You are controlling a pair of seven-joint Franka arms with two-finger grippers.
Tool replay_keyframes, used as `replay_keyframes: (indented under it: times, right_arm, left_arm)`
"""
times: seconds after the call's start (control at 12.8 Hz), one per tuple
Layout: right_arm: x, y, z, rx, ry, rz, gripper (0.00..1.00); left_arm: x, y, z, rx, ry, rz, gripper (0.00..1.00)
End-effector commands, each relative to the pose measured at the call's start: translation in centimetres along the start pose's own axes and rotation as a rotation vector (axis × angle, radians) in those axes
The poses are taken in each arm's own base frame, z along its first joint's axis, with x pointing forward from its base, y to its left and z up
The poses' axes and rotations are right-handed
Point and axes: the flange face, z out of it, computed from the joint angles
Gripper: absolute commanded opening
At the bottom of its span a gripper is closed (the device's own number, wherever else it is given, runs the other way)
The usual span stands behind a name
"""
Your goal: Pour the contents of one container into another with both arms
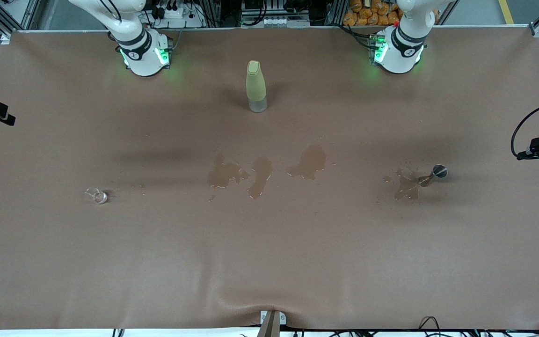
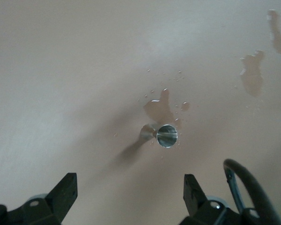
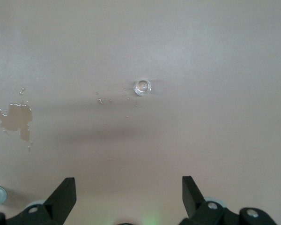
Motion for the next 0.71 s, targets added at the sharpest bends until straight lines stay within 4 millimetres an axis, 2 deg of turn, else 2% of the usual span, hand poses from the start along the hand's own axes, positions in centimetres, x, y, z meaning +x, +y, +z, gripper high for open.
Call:
replay_keyframes:
  times: [0.0,0.08,0.16,0.31,0.55,0.63]
  right_arm:
    - [-0.3,1.9,-0.2,-0.007,0.001,-0.025,1.0]
    - [-0.4,2.7,-0.2,-0.006,0.001,-0.045,1.0]
    - [-0.6,3.5,-0.1,-0.006,0.001,-0.071,1.0]
    - [-1.1,5.8,-0.1,-0.003,0.001,-0.143,1.0]
    - [-1.6,8.7,0.0,-0.062,-0.016,-0.402,1.0]
    - [-1.6,9.6,0.1,-0.083,-0.016,-0.519,1.0]
  left_arm:
    - [-3.8,-3.5,2.2,-0.138,0.116,0.131,1.0]
    - [-5.2,-4.9,4.0,-0.185,0.132,0.144,1.0]
    - [-5.5,-5.8,5.9,-0.215,0.158,0.213,1.0]
    - [-7.5,-7.9,9.1,-0.269,0.215,0.292,1.0]
    - [-9.8,-9.7,15.3,-0.408,0.341,0.375,1.0]
    - [-9.8,-9.9,16.5,-0.422,0.364,0.416,1.0]
